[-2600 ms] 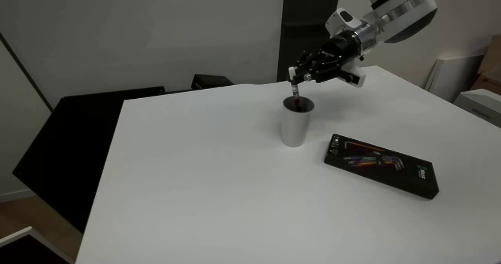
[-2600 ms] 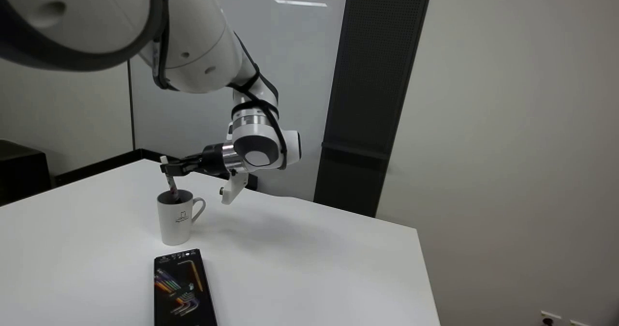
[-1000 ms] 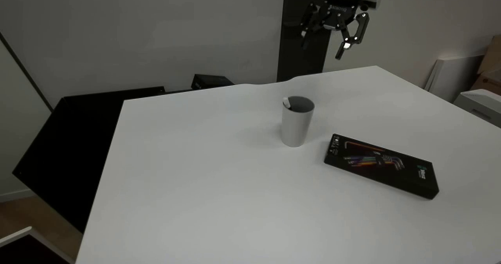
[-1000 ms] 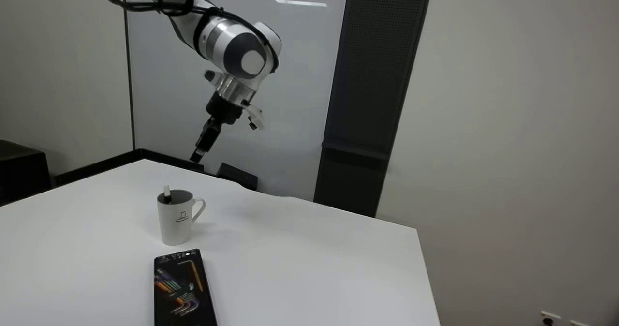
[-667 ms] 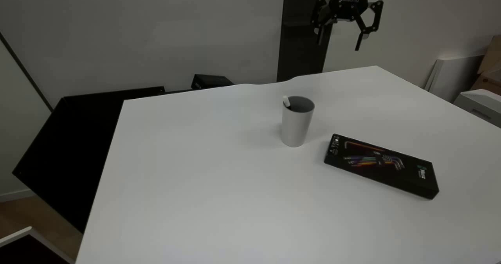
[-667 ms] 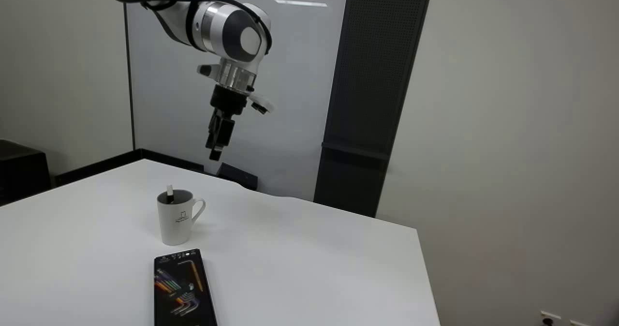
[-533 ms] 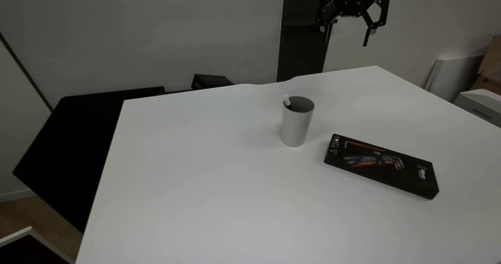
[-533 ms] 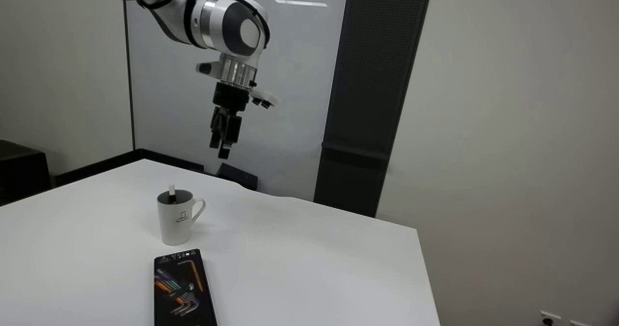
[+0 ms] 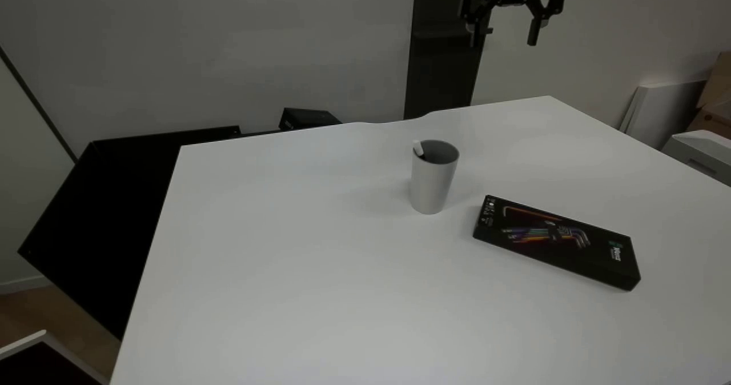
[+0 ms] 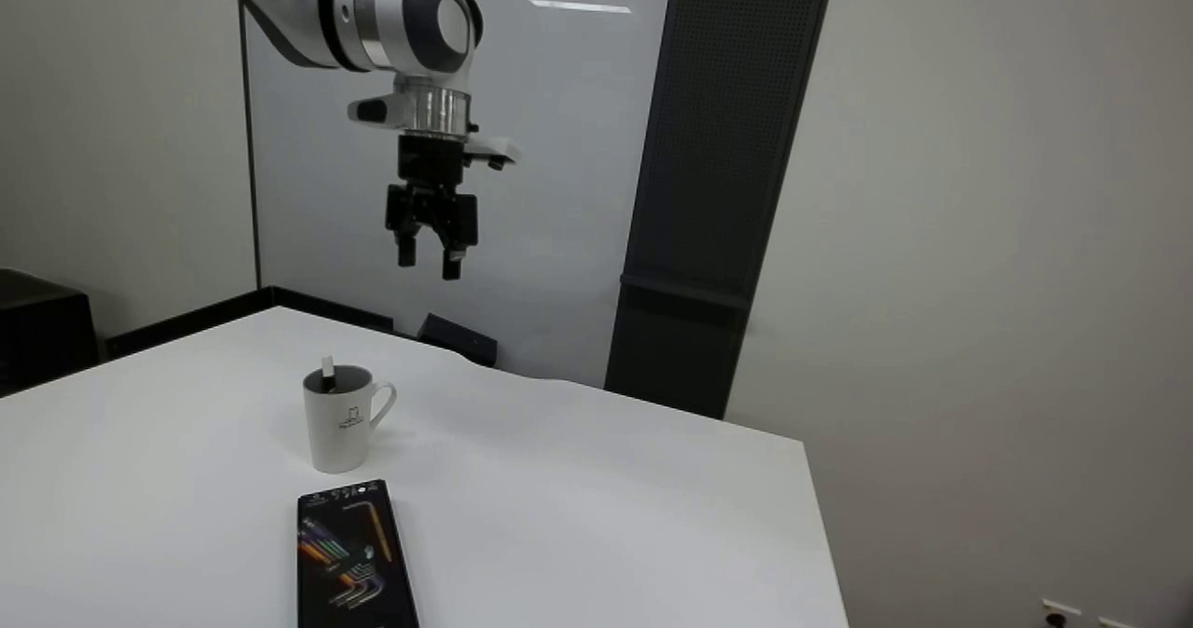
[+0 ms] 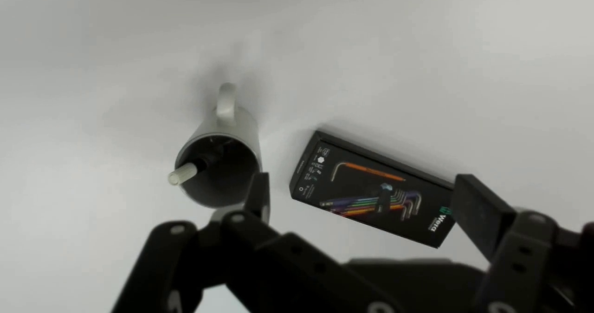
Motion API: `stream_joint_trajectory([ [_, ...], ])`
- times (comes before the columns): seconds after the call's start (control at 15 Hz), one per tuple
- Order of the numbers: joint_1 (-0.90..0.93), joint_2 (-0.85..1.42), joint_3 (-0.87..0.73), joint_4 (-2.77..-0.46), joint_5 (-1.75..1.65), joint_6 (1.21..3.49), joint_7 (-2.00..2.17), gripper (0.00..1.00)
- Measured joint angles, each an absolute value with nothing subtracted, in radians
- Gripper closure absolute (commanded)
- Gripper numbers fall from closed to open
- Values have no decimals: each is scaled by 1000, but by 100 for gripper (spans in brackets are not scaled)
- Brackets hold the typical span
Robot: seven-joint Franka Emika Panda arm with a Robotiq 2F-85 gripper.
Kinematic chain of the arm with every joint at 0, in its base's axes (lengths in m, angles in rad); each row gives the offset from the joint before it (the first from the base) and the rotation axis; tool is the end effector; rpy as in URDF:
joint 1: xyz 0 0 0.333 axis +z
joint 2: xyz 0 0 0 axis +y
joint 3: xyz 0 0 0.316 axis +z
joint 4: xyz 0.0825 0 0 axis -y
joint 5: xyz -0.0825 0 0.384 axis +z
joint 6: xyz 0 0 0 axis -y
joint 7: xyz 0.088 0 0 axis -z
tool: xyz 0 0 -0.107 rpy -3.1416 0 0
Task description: Put the marker in the white mug
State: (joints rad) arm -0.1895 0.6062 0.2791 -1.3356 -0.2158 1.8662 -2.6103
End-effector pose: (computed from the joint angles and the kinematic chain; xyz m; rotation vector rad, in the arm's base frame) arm 0.7155 0.0055 0.3816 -0.6419 -3.0372 0.0926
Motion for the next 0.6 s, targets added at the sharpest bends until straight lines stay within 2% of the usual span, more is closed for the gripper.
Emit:
stream_joint_trajectory([
  [0.33, -362, 623, 645, -1468, -440, 2004, -2606, 0],
  [0.6, -395, 626, 683, -1493, -456, 2026, -2607, 0],
])
